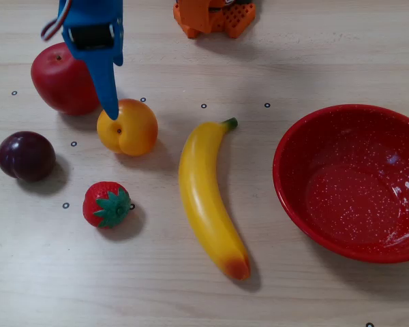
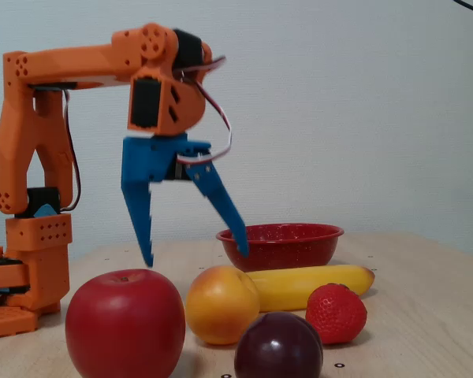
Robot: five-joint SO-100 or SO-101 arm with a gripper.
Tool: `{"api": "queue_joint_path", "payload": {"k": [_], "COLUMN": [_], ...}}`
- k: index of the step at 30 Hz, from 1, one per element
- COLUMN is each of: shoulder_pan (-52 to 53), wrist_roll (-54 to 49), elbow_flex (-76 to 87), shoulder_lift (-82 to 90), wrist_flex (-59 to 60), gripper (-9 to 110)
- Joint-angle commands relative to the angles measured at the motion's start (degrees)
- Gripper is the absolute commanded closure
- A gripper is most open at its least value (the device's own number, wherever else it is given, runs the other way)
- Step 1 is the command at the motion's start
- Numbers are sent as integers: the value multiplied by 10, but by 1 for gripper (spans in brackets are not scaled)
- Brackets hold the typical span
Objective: Put the peach in the red bowl.
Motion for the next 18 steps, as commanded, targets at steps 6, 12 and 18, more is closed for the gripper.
{"api": "queue_joint_path", "payload": {"k": [6, 12, 18], "shoulder_pan": [10, 29, 41], "wrist_roll": [22, 9, 7], "elbow_flex": [-41, -65, -87], "shoulder_lift": [-33, -89, -119], "wrist_flex": [-10, -36, -52], "gripper": [54, 52, 52]}}
